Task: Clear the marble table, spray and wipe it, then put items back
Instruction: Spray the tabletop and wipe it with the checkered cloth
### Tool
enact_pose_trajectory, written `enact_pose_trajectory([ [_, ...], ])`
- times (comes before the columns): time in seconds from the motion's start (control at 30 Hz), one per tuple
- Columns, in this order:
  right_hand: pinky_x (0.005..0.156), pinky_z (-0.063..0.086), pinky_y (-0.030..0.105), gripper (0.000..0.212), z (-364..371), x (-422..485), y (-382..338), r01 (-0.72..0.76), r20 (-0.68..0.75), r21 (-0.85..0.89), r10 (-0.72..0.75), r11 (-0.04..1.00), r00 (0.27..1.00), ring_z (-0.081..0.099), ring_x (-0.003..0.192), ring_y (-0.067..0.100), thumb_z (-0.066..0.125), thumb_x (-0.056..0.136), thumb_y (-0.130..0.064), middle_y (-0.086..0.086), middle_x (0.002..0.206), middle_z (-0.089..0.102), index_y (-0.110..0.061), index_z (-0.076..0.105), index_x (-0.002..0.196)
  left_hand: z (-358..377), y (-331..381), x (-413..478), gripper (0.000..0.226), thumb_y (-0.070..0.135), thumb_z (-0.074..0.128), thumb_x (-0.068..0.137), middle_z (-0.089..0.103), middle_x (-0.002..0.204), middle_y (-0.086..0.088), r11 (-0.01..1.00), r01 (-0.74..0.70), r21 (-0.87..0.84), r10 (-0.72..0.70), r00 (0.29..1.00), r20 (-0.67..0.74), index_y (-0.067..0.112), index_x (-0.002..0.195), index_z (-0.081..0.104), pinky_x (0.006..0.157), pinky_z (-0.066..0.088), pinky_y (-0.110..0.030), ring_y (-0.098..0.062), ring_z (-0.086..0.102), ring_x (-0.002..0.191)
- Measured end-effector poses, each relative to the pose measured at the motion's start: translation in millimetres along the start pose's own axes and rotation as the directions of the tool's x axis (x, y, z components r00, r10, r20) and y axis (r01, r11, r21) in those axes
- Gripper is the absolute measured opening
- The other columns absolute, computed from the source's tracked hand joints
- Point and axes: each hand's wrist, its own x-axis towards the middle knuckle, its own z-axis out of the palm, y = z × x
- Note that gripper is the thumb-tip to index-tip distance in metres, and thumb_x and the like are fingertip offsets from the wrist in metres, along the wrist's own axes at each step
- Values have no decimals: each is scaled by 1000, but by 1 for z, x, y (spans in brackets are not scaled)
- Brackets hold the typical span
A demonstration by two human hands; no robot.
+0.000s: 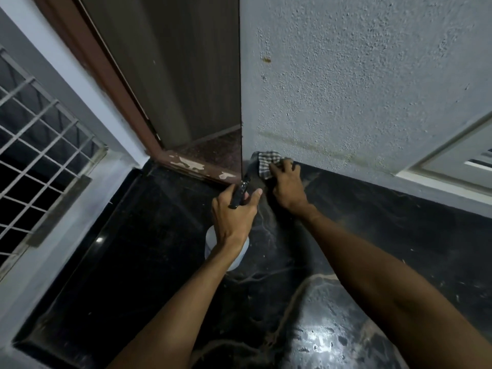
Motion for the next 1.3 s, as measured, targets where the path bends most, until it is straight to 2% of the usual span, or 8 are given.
enact_pose_trajectory([
  [0.13,92,45,45,68,-3,-61,14,368,125,-45,-360,929,925,41,111,35,58,80,-10,15,150,33,-18,42,146,4,8,-15,35,34,83,83,57,58,14,1000,-6,9,6,1000,23,29,63,54,64,40,-23,0,56,59],
  [0.3,106,42,53,68,-35,-95,102,-238,-12,13,238,971,971,31,124,42,59,86,-5,16,155,23,-17,39,150,20,13,-45,37,32,85,81,59,58,10,999,-31,16,29,997,70,23,61,55,64,48,-29,-11,61,59],
  [0.43,100,44,45,73,-44,-162,132,67,82,-80,-61,995,995,38,116,35,57,81,-4,10,156,25,-22,40,150,41,24,-80,40,30,86,80,57,55,11,997,-56,51,50,993,103,21,60,53,63,48,-28,-13,57,56],
  [0.6,103,43,54,68,-60,-209,180,-332,-39,78,335,940,941,39,116,43,57,76,-1,19,149,32,-15,50,143,63,36,-137,52,33,83,84,51,50,9,991,-45,123,31,993,112,27,50,44,57,40,-27,-20,58,54],
  [0.93,103,41,48,58,-76,-236,196,-277,-1,118,279,954,960,39,117,46,58,78,-3,22,144,35,-9,54,136,61,31,-223,33,34,80,86,61,59,10,988,92,122,-88,996,-33,19,61,65,65,46,-26,-20,66,64],
  [1.1,102,41,46,62,-48,-230,140,315,118,68,-321,947,940,37,118,40,53,81,-10,16,151,32,-18,48,143,35,25,-235,40,34,84,83,56,59,14,979,167,121,-146,976,-161,18,58,58,67,45,-26,-15,61,65],
  [1.23,104,38,49,64,-33,-186,92,9,115,140,-26,990,993,31,126,48,53,77,-5,21,150,29,-14,48,140,4,8,-240,44,32,83,86,51,56,19,970,198,143,-159,956,-245,27,54,52,66,47,-27,-5,53,56],
  [1.3,106,41,51,69,-18,-188,50,224,213,108,-243,969,946,26,133,47,56,77,-5,18,154,25,-16,44,143,-12,-4,-239,45,33,82,86,52,54,17,968,214,130,-172,946,-275,29,53,51,64,53,-34,-7,54,55],
])
